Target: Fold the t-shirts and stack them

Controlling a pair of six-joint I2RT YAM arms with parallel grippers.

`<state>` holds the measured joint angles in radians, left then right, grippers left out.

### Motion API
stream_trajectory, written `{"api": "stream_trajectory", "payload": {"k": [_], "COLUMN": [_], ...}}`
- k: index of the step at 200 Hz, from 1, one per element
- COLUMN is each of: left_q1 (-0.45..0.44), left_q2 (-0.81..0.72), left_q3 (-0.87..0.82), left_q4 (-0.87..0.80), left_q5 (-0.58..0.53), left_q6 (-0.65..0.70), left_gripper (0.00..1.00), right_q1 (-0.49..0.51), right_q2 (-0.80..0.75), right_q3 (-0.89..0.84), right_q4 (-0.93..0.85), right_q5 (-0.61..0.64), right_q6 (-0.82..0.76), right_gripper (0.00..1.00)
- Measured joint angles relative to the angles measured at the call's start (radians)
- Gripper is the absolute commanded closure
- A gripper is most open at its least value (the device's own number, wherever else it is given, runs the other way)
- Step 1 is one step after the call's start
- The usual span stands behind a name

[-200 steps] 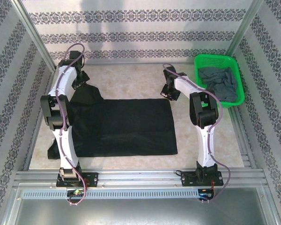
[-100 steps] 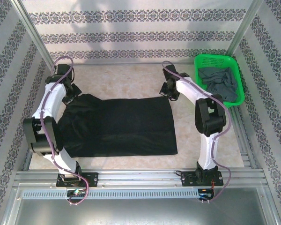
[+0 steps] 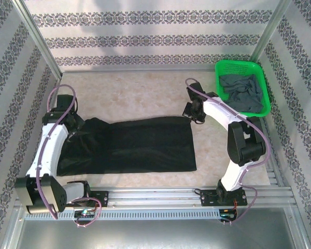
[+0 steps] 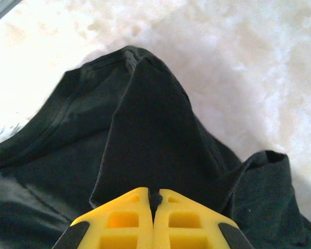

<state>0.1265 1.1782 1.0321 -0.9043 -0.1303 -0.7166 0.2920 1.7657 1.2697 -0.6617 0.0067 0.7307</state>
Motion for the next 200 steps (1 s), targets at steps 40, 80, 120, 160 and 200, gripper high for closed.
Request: {"api": "stream_trajectory", "payload": {"k": [40,80,120,160,200], "left_q1": [0.000,0.000,0.000,0.000,0.000], "left_q2": [-0.172,-0.258,-0.259,-0.310,-0.314], "left_q3": [-0.146,-0.235,-0.242,-0.246,-0.310], "left_q4": [-0.042,-0.077,-0.101,-0.139,-0.143], "left_q5": [-0.059,-0.089,-0.122,-0.156,-0.158], "left_q6": [0.000,-0.005,-0.044,-0.126,-0.194], "left_gripper": [1.00,1.00,1.00,1.00,1.00], "right_q1": [0.000,0.002,0.014,0.027,0.039], "right_q2": [-0.082,-0.095,-0.119,-0.155,-0.183], "right_q3": [-0.165,-0.234,-0.248,-0.249,-0.309], "right_q4": [0.019,0.024,0.022,0.014,0.018], "right_q5": [-0.049,-0.076,-0.076,-0.075,-0.077], "right_q6": [0.017,0.025,0.029,0.034,0.063], "right_gripper": [1.00,1.00,1.00,1.00,1.00]}}
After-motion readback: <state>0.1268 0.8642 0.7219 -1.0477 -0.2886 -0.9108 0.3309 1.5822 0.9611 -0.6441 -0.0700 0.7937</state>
